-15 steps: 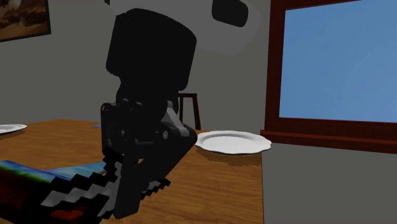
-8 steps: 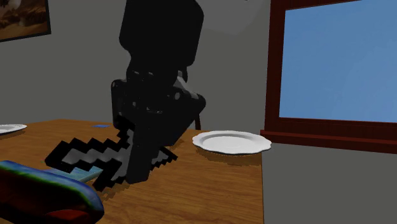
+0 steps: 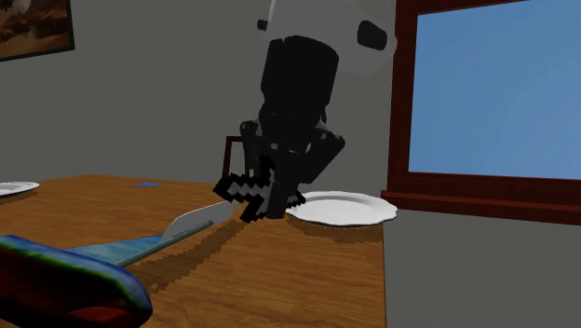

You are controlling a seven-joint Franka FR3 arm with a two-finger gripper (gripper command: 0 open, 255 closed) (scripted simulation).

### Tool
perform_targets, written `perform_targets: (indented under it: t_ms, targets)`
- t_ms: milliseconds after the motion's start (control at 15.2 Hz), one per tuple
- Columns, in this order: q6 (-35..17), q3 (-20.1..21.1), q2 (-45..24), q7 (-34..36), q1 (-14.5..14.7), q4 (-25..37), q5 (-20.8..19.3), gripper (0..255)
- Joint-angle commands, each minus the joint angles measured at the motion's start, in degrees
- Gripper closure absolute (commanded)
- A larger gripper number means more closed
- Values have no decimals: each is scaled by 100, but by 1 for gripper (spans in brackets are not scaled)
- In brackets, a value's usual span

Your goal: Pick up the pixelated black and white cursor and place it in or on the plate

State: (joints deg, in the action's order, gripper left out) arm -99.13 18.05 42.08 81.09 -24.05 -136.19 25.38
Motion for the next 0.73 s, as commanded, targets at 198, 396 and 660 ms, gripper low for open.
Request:
perform_targets:
  t_ms: [198, 396, 660]
  targets:
    - [-73, -460, -534, -615, -306, 261, -366, 255]
    - [-98, -718, -889, -959, -477, 486, -560, 255]
    - [-115, -1038, -1421, -1389, -683, 876, -785, 255]
